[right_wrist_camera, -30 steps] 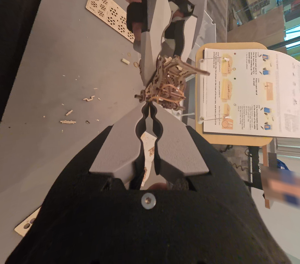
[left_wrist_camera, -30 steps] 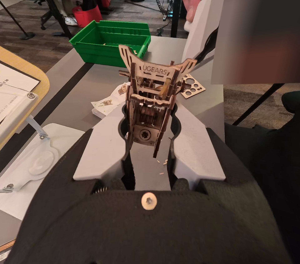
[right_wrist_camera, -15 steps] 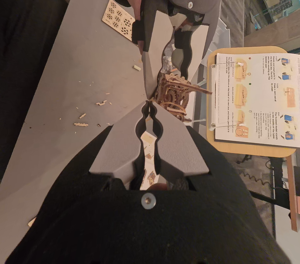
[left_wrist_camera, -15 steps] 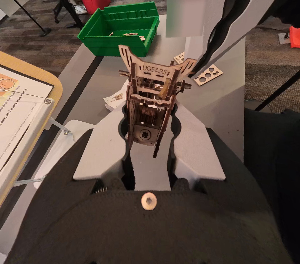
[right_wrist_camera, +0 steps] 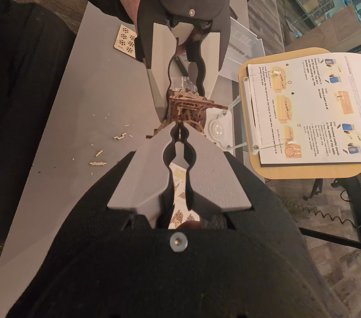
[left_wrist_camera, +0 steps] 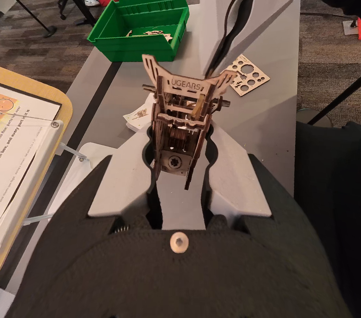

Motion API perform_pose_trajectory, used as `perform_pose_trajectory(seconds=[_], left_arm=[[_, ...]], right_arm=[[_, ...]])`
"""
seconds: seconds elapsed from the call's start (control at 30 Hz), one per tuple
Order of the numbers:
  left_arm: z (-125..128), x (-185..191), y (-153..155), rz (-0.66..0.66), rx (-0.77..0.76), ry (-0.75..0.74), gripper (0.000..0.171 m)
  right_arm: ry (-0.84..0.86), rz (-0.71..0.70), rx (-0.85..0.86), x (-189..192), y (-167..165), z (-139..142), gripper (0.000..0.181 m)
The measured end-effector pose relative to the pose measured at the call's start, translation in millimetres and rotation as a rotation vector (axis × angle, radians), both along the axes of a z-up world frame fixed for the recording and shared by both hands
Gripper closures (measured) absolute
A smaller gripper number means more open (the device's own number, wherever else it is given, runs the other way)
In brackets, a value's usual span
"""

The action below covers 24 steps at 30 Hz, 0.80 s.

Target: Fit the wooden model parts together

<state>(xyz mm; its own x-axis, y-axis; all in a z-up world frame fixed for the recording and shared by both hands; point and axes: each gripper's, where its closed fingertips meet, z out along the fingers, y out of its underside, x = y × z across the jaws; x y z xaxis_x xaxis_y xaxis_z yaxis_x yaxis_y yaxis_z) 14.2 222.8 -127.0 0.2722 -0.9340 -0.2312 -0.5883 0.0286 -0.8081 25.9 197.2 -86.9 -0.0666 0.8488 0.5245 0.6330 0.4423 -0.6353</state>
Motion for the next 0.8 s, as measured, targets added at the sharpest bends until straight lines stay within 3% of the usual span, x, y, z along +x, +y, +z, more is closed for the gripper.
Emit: perform_pose_trajectory(seconds=[0.8], left_arm=[[-2, 10, -9, -0.058, -0.025, 0.008, 0.124]], right_arm=[[-0.001, -0.06, 0.074, 8, 17, 3, 0.181]])
